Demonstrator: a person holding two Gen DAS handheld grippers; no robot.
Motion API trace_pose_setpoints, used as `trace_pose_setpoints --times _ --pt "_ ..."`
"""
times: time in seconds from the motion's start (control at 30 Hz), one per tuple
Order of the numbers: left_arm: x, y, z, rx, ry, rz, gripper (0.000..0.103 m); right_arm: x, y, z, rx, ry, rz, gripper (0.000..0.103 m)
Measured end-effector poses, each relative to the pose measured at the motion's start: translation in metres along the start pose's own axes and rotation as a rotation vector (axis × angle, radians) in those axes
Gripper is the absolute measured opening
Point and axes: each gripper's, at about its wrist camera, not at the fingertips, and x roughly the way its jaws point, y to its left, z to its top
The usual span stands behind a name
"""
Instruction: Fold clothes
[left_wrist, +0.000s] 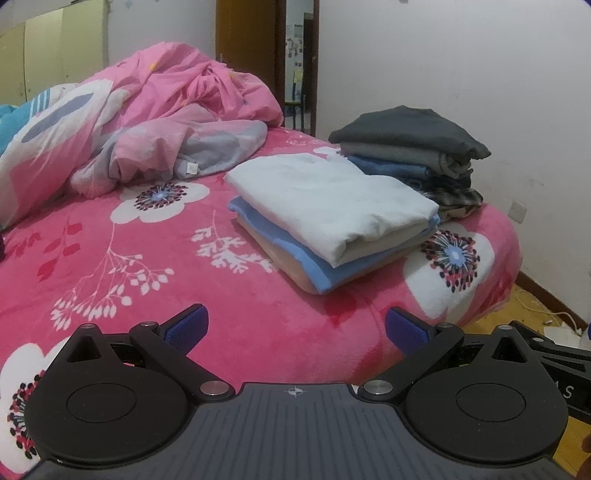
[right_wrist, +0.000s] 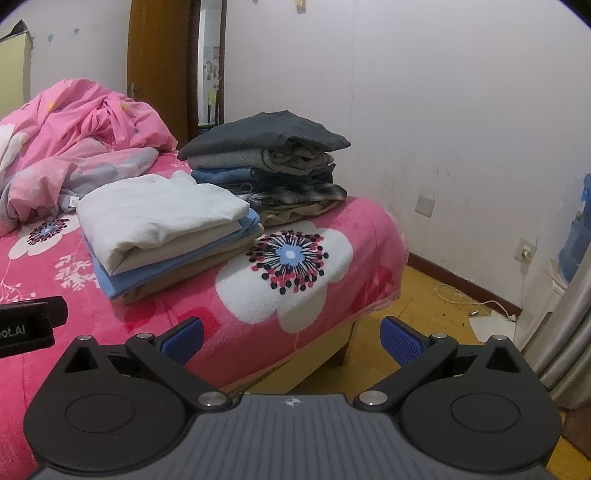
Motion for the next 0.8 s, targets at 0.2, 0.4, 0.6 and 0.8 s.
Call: trace_pose_setpoints --times 0.2,0.4,0.6,0.8 --pt "-0.0011 -0.0006 0.0006 0.006 -0.001 0.008 0.103 0.0013 0.0019 0.0017 -0.014 0.000 0.004 0.103" --pt "-0.0029 0.0006 0.0012 0.003 -0.005 0.014 0.103 0.0006 0.0030 0.0026 -0.021 -0.005 0.008 0.103" --pt "-0.0024 0.0011 0.0008 0.002 0.001 0.012 0.103 -0.0010 0.0043 0.0021 -0.025 -0.010 0.011 0.103" --pt "-0.0030 0.0024 -0.0001 0.002 0.004 0.015 0.103 -0.0015 0.0047 0.0021 -0.028 -0.011 0.011 0.103"
